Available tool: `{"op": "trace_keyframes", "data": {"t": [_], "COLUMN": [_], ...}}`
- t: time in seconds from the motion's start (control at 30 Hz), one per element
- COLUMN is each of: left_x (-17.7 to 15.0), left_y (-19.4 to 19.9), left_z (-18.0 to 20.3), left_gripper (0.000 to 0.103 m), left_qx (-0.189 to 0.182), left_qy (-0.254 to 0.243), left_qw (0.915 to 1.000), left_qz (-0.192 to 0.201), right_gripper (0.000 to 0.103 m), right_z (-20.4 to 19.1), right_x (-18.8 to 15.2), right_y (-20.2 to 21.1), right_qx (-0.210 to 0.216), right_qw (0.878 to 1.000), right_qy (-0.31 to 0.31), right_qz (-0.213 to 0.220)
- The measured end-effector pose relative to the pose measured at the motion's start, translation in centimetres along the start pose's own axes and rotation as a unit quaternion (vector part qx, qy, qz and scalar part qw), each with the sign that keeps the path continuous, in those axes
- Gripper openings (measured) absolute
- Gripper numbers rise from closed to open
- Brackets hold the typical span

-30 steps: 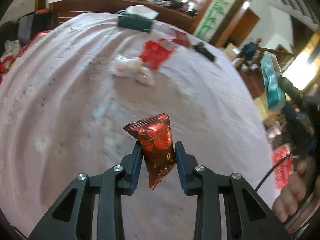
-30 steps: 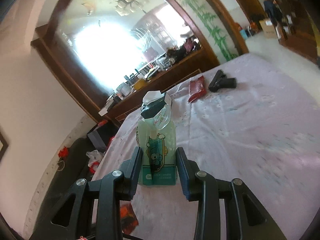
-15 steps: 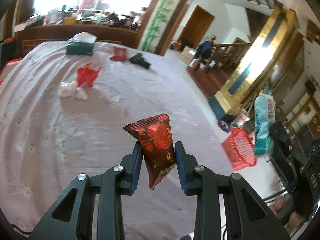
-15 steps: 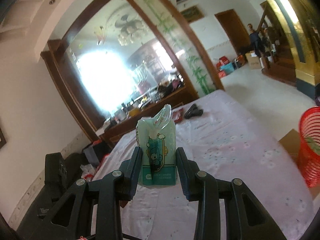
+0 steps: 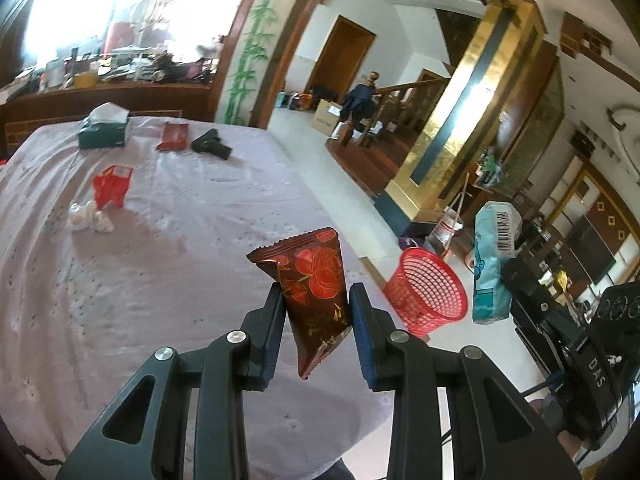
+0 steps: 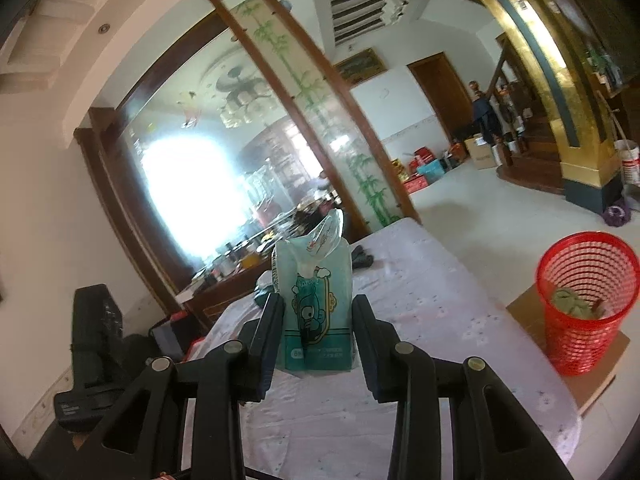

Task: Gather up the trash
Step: 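Carry the red snack bag and teal tissue pack to the wastebasket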

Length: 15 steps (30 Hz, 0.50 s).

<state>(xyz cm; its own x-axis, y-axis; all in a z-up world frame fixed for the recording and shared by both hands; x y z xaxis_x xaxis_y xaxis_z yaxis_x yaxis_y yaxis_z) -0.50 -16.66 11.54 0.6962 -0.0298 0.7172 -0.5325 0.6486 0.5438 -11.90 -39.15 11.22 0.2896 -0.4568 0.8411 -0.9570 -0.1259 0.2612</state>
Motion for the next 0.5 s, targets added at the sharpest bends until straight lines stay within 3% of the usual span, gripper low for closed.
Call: {"op": "trace_keyframes", "data": {"t": [0.5], "left_x": [0.2], "left_y": [-2.4], "left_z": [6.0], "left_gripper": [0.031], "left_qx": [-0.047], "left_qy": [-0.046], "left_qw": [0.9977], "left_qz": [-0.013], "right_gripper": [0.039], "right_z": [4.4], "right_x": [2.7], "right_y": [5.2], "right_qx": [-0.061], "right_qw": [0.997], "right_qy": [-0.023], "right_qz": [0.050]}}
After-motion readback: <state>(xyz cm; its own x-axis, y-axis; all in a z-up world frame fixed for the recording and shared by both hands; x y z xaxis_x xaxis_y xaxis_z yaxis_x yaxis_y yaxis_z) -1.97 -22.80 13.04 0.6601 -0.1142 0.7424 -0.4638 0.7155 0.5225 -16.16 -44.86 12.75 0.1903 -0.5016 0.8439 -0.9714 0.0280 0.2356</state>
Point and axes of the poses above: each gripper's, at about its wrist camera, not at the fingertips, and y roughly against the way its jaws point, z to its right, x to its top, the point moved 1 cm from there along -y, roughly the way its jaws point, and after that the axes turned 6 degrees about -x, right-handed, at the moved point
